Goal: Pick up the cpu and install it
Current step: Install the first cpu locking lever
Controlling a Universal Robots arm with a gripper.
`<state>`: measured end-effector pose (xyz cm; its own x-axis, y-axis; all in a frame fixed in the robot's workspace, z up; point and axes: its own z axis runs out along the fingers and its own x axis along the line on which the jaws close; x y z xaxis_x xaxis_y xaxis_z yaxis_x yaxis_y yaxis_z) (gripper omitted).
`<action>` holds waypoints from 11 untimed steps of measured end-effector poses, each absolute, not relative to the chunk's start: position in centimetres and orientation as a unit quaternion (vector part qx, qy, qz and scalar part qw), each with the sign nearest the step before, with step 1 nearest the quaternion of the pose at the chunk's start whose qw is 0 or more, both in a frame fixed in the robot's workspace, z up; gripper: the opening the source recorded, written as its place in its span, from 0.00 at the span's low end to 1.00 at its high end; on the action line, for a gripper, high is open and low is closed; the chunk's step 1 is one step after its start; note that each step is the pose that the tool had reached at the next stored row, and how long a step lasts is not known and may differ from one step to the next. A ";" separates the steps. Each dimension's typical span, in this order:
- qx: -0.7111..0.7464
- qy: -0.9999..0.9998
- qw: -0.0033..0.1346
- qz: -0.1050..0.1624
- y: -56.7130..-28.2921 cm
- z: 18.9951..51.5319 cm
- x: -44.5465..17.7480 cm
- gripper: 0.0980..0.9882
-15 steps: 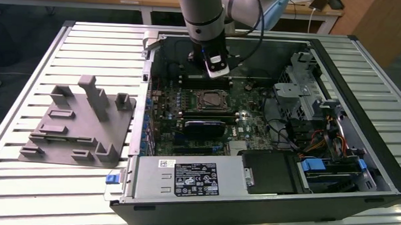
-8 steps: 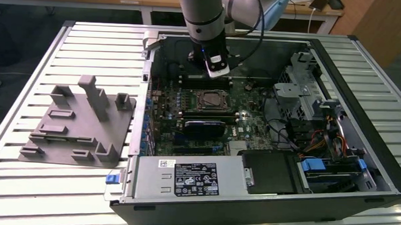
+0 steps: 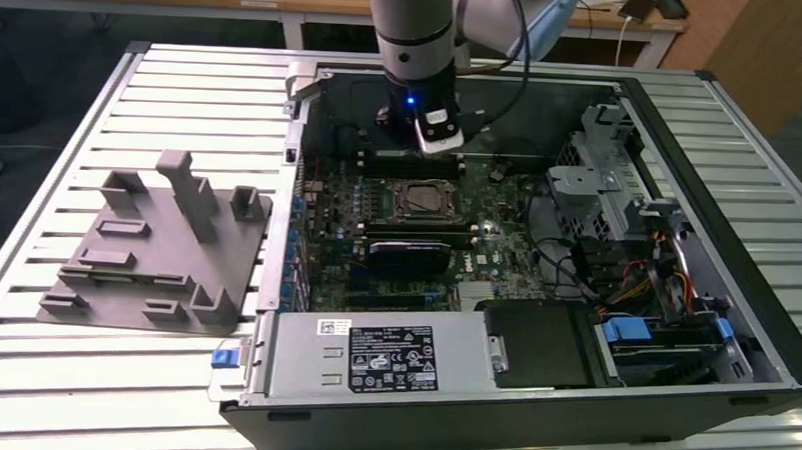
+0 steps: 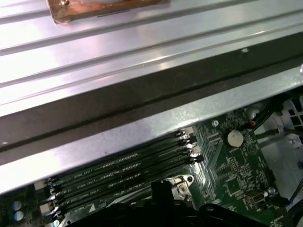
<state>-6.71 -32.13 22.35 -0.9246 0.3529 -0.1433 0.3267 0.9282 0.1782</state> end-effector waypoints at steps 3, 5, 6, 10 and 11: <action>0.174 0.981 0.067 0.061 -32.1 22.4 -6.3 0.01; 0.175 0.982 0.055 0.052 -32.2 22.4 -6.1 0.01; 0.175 0.982 0.050 0.048 -32.2 22.4 -6.0 0.01; 0.175 0.983 0.030 0.035 -32.3 22.3 -5.6 0.01; 0.175 0.984 0.027 0.033 -32.3 22.3 -5.6 0.01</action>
